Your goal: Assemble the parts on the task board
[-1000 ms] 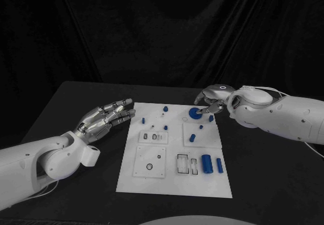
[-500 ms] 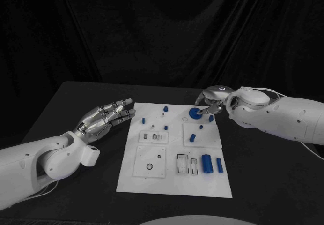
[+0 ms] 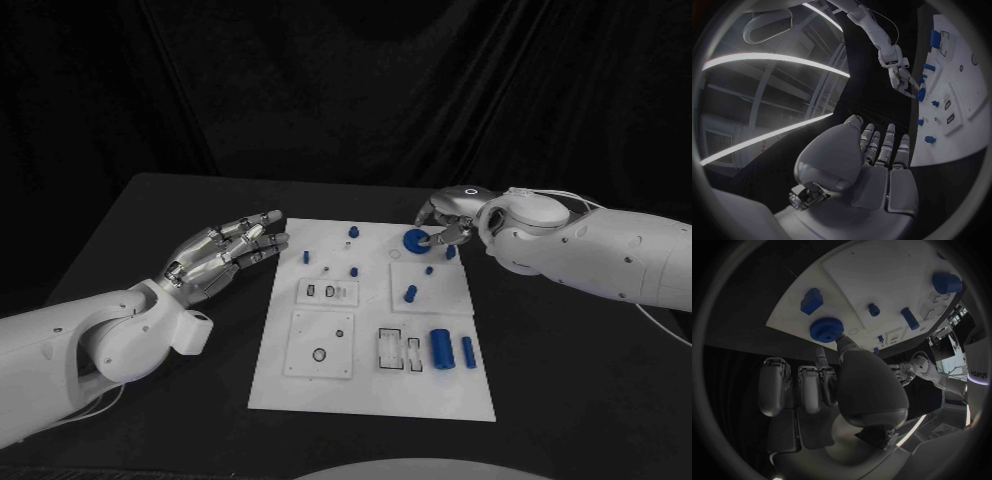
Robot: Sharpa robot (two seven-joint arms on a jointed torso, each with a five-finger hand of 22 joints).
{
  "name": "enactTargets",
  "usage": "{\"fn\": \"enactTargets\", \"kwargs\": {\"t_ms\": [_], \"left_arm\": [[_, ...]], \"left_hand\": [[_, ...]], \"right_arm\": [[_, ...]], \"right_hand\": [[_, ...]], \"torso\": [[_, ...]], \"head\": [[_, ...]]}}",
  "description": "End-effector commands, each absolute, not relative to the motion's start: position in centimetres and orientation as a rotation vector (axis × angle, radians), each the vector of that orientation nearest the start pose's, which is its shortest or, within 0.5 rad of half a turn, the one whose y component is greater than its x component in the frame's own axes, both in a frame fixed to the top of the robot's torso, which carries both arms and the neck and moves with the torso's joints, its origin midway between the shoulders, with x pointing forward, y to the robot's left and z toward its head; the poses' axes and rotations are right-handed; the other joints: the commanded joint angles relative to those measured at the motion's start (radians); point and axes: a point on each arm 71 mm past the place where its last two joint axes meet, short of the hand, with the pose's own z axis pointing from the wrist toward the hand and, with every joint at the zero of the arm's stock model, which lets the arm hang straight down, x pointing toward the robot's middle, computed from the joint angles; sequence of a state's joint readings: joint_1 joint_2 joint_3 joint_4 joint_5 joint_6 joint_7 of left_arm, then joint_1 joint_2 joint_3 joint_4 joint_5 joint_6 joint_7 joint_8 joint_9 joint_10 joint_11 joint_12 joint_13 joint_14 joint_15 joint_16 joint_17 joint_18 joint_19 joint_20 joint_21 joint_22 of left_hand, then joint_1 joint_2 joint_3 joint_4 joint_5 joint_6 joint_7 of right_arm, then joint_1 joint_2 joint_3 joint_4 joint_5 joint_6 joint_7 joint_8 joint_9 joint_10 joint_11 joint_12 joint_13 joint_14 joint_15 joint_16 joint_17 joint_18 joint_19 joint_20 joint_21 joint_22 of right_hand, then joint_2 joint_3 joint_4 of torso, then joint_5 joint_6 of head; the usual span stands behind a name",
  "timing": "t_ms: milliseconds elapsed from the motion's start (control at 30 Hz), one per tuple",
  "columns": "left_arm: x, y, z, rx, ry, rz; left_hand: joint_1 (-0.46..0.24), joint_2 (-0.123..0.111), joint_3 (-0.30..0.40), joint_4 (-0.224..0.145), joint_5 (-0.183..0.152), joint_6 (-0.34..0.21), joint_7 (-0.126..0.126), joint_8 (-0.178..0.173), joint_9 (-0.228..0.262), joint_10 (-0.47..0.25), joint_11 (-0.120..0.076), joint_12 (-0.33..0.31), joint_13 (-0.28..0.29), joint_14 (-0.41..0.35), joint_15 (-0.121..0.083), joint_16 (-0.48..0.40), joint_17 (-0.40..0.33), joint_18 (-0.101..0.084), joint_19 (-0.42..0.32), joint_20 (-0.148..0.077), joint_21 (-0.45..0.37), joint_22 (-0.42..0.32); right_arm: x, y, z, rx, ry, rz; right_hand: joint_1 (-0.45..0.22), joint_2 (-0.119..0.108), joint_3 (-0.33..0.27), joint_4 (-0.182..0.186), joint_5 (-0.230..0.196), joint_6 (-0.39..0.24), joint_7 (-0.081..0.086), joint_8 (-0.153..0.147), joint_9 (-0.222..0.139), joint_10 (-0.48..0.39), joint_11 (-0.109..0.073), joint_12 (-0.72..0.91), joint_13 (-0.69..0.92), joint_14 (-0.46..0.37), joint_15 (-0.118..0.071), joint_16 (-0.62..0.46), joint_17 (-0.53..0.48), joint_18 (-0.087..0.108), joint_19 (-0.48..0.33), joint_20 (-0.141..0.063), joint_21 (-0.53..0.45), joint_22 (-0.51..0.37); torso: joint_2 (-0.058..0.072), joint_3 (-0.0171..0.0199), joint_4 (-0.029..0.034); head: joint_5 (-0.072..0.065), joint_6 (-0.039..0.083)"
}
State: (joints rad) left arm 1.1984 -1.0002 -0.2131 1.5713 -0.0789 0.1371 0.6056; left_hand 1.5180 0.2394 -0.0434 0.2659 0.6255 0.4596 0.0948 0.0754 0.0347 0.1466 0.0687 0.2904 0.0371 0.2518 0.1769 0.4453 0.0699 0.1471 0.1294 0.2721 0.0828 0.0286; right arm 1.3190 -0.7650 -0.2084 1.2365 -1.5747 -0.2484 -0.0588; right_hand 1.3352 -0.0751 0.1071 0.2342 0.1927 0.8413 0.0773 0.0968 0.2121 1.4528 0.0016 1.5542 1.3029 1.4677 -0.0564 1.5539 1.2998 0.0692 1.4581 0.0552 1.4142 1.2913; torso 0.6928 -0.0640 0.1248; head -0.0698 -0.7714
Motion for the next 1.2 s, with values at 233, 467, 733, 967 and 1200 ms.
{"fn": "enactTargets", "kwargs": {"t_ms": [233, 467, 733, 967, 1200], "left_arm": [[43.6, 25.1, -21.7, -0.941, 1.558, -1.921], [43.6, 25.1, -21.7, -0.941, 1.558, -1.92], [43.6, 25.1, -21.7, -0.941, 1.56, -1.922], [43.6, 25.1, -21.7, -0.941, 1.561, -1.923], [43.6, 25.1, -21.8, -0.941, 1.562, -1.924]], "left_hand": [[0.016, 0.004, 0.046, -0.009, 0.018, 0.007, 0.003, 0.01, 0.018, -0.003, 0.011, 0.009, 0.009, -0.011, 0.002, 0.011, -0.008, 0.026, -0.003, 0.007, -0.011, 0.002], [0.016, 0.004, 0.046, -0.009, 0.018, 0.007, 0.003, 0.01, 0.018, -0.003, 0.011, 0.009, 0.009, -0.011, 0.002, 0.011, -0.008, 0.026, -0.003, 0.007, -0.011, 0.002], [0.016, 0.004, 0.046, -0.009, 0.018, 0.007, 0.003, 0.01, 0.018, -0.003, 0.011, 0.009, 0.009, -0.011, 0.002, 0.011, -0.008, 0.026, -0.003, 0.007, -0.011, 0.002], [0.016, 0.004, 0.049, -0.009, 0.019, 0.007, 0.003, 0.01, 0.018, -0.003, 0.011, 0.01, 0.009, -0.012, 0.002, 0.01, -0.008, 0.026, -0.003, 0.007, -0.012, 0.002], [0.016, 0.004, 0.049, -0.009, 0.019, 0.007, 0.003, 0.01, 0.018, -0.003, 0.011, 0.01, 0.009, -0.012, 0.002, 0.01, -0.008, 0.026, -0.003, 0.007, -0.012, 0.002]], "right_arm": [[53.7, -25.0, -20.7, -0.332, 1.753, 0.31], [53.9, -25.1, -20.9, -0.328, 1.763, 0.295], [54.1, -25.1, -21.1, -0.331, 1.78, 0.287], [54.1, -25.0, -21.4, -0.338, 1.793, 0.29], [54.0, -24.9, -21.5, -0.345, 1.795, 0.298]], "right_hand": [[-0.009, -0.016, -0.036, 0.001, -0.019, 0.005, 0.004, 0.007, 0.006, 0.118, -0.005, 0.017, 0.268, 0.103, -0.003, 0.017, 0.271, -0.035, 0.04, -0.004, 0.028, 0.227], [-0.009, -0.016, -0.036, 0.001, -0.022, -0.003, 0.008, 0.003, 0.005, 0.118, -0.002, 0.017, 0.268, 0.103, -0.002, 0.017, 0.271, -0.035, 0.038, -0.003, 0.025, 0.226], [0.006, -0.008, -0.024, -0.014, 0.09, -0.001, 0.015, 0.006, 0.014, 0.118, 0.004, 0.017, 0.268, 0.103, 0.005, 0.017, 0.271, -0.035, 0.039, 0.004, 0.028, 0.232], [0.016, -0.011, -0.004, -0.031, 0.239, 0.043, 0.016, 0.031, 0.037, 0.118, 0.005, 0.017, 0.268, 0.103, 0.006, 0.017, 0.271, -0.034, 0.036, 0.005, 0.024, 0.233], [0.025, -0.011, 0.014, -0.047, 0.272, 0.092, 0.01, 0.075, 0.07, 0.118, 0.001, 0.017, 0.268, 0.103, 0.002, 0.017, 0.271, -0.034, 0.035, 0.003, 0.022, 0.233]], "torso": [[0.001, -0.0004, -0.0006], [0.001, 0.0001, 0.0], [0.001, -0.0004, 0.0001], [0.001, -0.0001, -0.0005], [0.001, -0.0004, -0.0013]], "head": [[0.001, 0.0], [0.001, -0.001], [0.0, -0.001], [0.001, -0.004], [0.002, -0.006]]}}
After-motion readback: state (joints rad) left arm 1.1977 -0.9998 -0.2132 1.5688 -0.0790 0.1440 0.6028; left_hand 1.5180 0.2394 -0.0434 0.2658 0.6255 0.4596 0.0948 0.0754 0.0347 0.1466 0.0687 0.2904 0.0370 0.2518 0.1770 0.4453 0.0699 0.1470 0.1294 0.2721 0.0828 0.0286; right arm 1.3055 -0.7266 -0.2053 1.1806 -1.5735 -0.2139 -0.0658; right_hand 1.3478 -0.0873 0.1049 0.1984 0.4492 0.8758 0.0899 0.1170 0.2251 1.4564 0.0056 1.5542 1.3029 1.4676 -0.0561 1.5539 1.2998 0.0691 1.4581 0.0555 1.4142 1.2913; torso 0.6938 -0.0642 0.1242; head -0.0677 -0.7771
